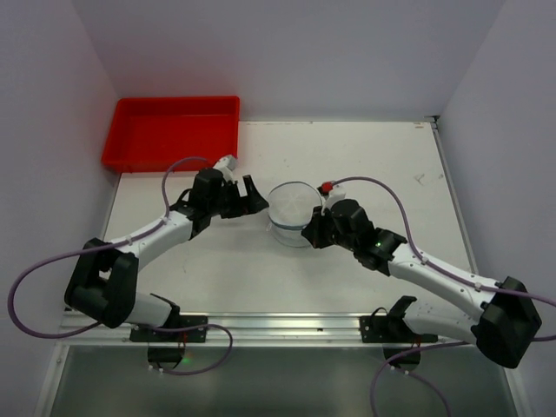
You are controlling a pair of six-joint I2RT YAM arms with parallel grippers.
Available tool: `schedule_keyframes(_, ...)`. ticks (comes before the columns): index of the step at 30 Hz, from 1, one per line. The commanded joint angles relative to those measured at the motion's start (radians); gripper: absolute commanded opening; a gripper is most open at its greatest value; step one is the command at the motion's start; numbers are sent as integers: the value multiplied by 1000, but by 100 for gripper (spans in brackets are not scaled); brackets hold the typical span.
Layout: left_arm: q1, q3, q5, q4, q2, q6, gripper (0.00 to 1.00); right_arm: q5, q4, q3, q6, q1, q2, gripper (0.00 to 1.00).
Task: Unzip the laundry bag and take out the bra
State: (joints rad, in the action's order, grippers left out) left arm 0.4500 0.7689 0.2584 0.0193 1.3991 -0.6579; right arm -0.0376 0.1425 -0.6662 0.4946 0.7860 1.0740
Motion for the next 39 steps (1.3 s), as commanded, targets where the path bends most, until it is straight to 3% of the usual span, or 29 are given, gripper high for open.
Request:
schedule_keyframes(1,-30,17,42,5,-29,-79,100,13,-132,-73,105,19,64,0)
schedule_keyframes(6,-14,-141,-1,31,-223,-354,100,-9,-210,-157,157,54,224,0)
schedule_keyframes(10,47,-190,-65,74,-311,-465,100,-13,-227,-173,157,82,273,0)
schedule_keyframes(15,117,-171,-139,82,-263,-537,98,-25,-250,-151,173,93,270,0)
schedule_keyframes(21,151,-168,-137,166,-140,-592,76,-30,-238,-151,170,93,259,0)
schedule_keyframes(24,151,-154,-156,168,-129,-592,41,-50,-221,-130,159,93,235,0)
schedule_keyframes(25,150,-146,-175,151,-130,-582,17,-60,-215,-121,156,93,224,0)
schedule_keyframes(27,141,-123,-197,102,-137,-544,0,-106,-192,-81,142,93,179,0)
schedule_keyframes(30,96,-118,-174,90,-132,-496,0,-151,-146,-24,111,93,97,0)
schedule_keyframes(35,-8,-76,-7,71,-80,-257,0,-257,-34,42,52,91,-40,0)
schedule_keyframes(39,-65,135,57,-186,53,65,0,-223,6,45,12,91,-95,0)
